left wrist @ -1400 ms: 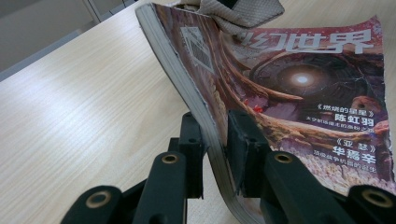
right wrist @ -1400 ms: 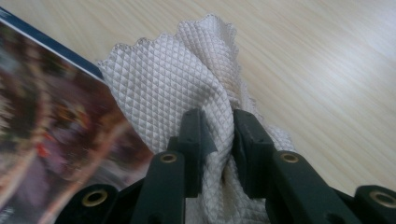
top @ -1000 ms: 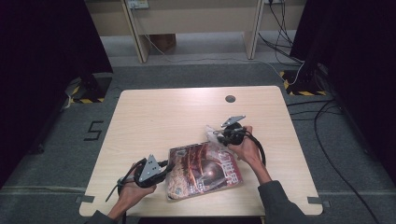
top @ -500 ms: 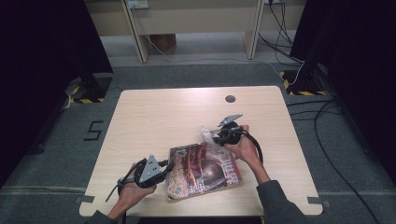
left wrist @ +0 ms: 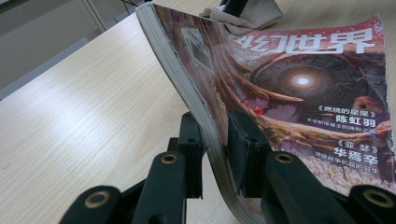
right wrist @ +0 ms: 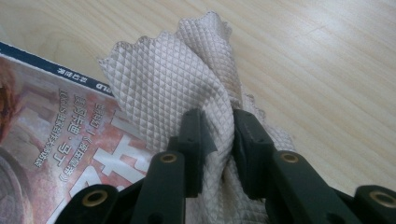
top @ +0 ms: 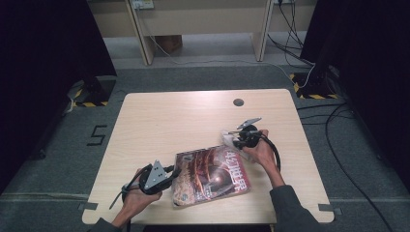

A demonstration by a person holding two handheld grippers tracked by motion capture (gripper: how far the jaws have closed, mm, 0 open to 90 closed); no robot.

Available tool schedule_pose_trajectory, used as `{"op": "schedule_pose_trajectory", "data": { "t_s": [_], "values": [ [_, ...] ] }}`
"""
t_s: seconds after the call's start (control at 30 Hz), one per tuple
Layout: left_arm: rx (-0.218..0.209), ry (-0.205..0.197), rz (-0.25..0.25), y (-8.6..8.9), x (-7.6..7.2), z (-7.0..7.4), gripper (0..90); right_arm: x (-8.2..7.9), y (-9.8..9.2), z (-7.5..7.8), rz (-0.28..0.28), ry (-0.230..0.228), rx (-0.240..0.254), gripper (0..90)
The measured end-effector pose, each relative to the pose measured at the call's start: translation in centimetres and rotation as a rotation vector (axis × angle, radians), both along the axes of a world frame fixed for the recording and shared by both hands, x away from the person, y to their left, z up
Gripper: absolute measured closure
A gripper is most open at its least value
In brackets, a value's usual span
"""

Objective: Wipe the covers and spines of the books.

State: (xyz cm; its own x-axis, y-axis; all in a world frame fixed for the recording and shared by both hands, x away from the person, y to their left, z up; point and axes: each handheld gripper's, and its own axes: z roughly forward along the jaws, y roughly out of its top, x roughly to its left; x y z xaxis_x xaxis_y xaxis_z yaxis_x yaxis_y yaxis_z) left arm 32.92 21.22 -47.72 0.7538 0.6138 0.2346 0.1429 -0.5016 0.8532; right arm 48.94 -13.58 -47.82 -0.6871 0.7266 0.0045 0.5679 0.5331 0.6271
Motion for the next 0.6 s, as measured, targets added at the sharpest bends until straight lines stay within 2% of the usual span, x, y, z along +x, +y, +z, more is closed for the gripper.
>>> {"op": "schedule_pose_trajectory", "data": {
  "t_s": [0.07, 0.17, 0.3, 0.37, 0.5, 0.6],
  "values": [
    [0.0, 0.002, 0.0, 0.0, 0.0, 0.0, 75.6, -0.1, 0.0, 0.2, 0.015, 0.002, 0.016, 74.5],
    [0.0, -0.002, 0.002, 0.0, 0.0, 0.1, 75.7, -0.5, 0.6, 0.9, 0.058, 0.017, 0.066, 74.5],
    [0.005, -0.004, 0.001, 0.0, 0.0, 0.1, 75.7, -0.5, 1.1, 1.0, 0.061, 0.003, 0.036, 74.5],
    [0.001, -0.005, 0.0, -0.1, -0.1, 0.1, 75.7, -0.2, 0.5, 0.5, 0.025, -0.007, -0.013, 74.5],
    [-0.001, -0.006, 0.0, 0.0, 0.0, 0.1, 75.6, 0.1, -0.6, -0.2, -0.015, 0.006, -0.007, 74.5],
    [-0.001, -0.005, 0.0, 0.0, 0.0, 0.1, 75.7, 0.0, -0.6, -0.1, -0.01, 0.008, 0.001, 74.6]
  ]
}}
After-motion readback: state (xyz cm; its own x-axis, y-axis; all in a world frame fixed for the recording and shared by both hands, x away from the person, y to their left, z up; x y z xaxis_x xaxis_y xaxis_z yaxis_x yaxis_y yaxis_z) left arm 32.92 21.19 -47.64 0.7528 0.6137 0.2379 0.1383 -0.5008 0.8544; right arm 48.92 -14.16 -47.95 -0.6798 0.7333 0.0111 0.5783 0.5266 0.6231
